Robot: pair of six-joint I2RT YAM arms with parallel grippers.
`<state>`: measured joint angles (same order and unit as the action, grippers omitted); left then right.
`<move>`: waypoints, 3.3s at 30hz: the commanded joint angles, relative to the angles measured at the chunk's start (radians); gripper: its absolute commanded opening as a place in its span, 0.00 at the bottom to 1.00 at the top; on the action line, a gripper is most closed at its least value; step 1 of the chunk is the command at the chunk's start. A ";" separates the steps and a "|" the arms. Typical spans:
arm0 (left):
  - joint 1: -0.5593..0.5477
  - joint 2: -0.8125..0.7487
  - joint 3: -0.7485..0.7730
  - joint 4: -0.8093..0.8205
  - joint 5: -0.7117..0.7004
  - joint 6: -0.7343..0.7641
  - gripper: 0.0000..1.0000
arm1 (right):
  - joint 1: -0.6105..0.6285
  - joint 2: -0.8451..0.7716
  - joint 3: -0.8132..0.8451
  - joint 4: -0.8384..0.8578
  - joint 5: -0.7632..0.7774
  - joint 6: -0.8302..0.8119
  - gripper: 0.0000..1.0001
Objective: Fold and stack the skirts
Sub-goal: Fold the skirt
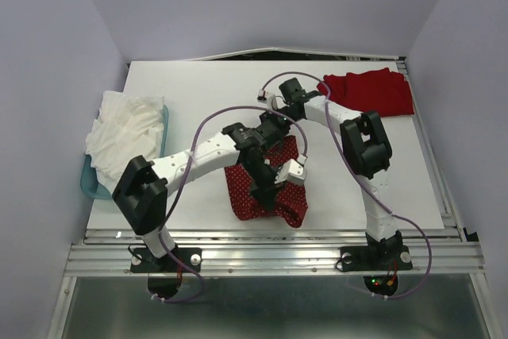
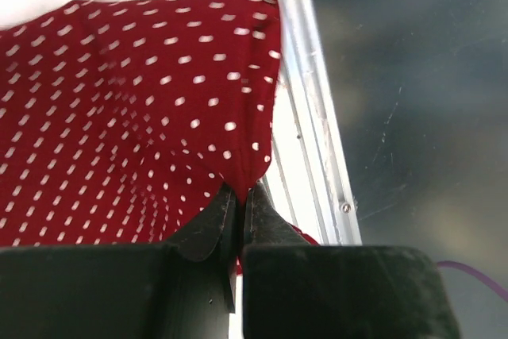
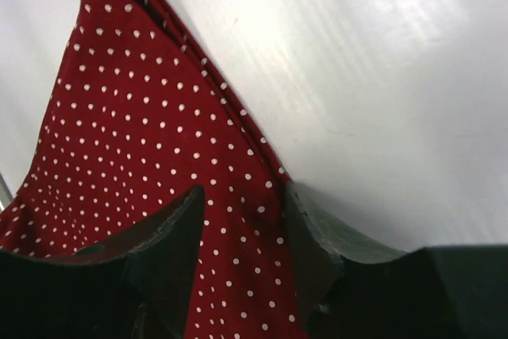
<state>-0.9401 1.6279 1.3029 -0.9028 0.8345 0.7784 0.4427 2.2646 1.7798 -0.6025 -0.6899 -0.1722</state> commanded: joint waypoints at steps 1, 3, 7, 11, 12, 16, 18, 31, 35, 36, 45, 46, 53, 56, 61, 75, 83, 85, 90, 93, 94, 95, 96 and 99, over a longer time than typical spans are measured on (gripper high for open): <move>0.109 0.055 0.108 -0.097 0.048 0.038 0.00 | 0.019 -0.033 -0.078 0.020 -0.039 -0.059 0.48; 0.138 0.084 0.159 -0.110 0.017 0.047 0.00 | 0.019 -0.034 -0.097 0.021 -0.052 -0.067 0.45; 0.194 0.131 0.232 -0.108 -0.047 0.056 0.00 | 0.039 -0.031 -0.122 0.023 -0.083 -0.078 0.40; 0.233 0.193 0.312 -0.105 -0.093 0.073 0.00 | 0.039 -0.028 -0.129 0.023 -0.088 -0.082 0.39; 0.241 0.193 0.312 -0.107 -0.100 0.078 0.00 | 0.039 -0.028 -0.131 0.023 -0.089 -0.085 0.39; 0.279 0.259 0.399 -0.119 -0.141 0.105 0.00 | 0.039 -0.034 -0.143 0.017 -0.108 -0.098 0.38; 0.290 0.279 0.427 -0.119 -0.153 0.114 0.00 | 0.048 -0.036 -0.145 0.017 -0.111 -0.096 0.38; 0.356 0.392 0.509 -0.050 -0.256 0.145 0.00 | 0.048 -0.030 -0.117 0.001 -0.128 -0.096 0.37; 0.366 0.403 0.513 -0.021 -0.279 0.147 0.00 | 0.048 -0.028 -0.112 -0.002 -0.131 -0.093 0.37; 0.366 0.406 0.516 -0.018 -0.284 0.150 0.00 | 0.048 -0.028 -0.111 -0.002 -0.131 -0.090 0.37; 0.370 0.405 0.448 0.059 -0.328 0.163 0.02 | 0.048 -0.037 -0.002 -0.010 -0.001 -0.023 0.54; 0.370 0.402 0.440 0.062 -0.330 0.167 0.03 | 0.036 -0.043 0.013 -0.008 0.033 -0.007 0.56; 0.373 0.395 0.398 0.117 -0.342 0.154 0.13 | -0.030 -0.043 0.158 -0.029 0.085 0.071 0.71; 0.379 0.391 0.381 0.163 -0.359 0.134 0.27 | -0.074 -0.049 0.179 -0.049 0.082 0.115 0.73; 0.434 0.391 0.469 0.202 -0.406 0.087 0.37 | -0.142 -0.131 0.112 -0.052 0.044 0.160 0.73; 0.574 0.136 0.354 0.293 -0.229 -0.359 0.45 | -0.090 -0.614 -0.334 -0.063 0.143 0.027 0.66; 0.569 -0.026 -0.115 0.597 -0.113 -0.714 0.23 | 0.261 -0.722 -0.552 0.078 0.610 -0.081 0.54; 0.569 -0.030 -0.166 0.634 -0.130 -0.735 0.19 | 0.298 -0.712 -0.563 0.098 0.659 -0.078 0.55; 0.569 0.018 -0.203 0.663 -0.146 -0.760 0.13 | 0.358 -0.645 -0.548 0.112 0.737 -0.038 0.71; 0.569 0.076 -0.188 0.660 -0.146 -0.763 0.10 | 0.383 -0.616 -0.546 0.141 0.771 -0.026 0.71; 0.569 0.105 -0.182 0.659 -0.146 -0.762 0.09 | 0.395 -0.608 -0.545 0.145 0.779 -0.026 0.71; 0.569 0.119 -0.174 0.657 -0.146 -0.762 0.08 | 0.407 -0.588 -0.540 0.156 0.791 -0.030 0.72; 0.569 0.133 -0.169 0.657 -0.147 -0.762 0.07 | 0.407 -0.574 -0.539 0.159 0.823 -0.032 0.72; 0.569 0.177 -0.152 0.648 -0.155 -0.760 0.04 | 0.430 -0.524 -0.530 0.181 0.897 -0.033 0.72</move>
<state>-0.3717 1.7874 1.1095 -0.2615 0.6716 0.0277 0.8364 1.6932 1.2091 -0.5003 0.0772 -0.2096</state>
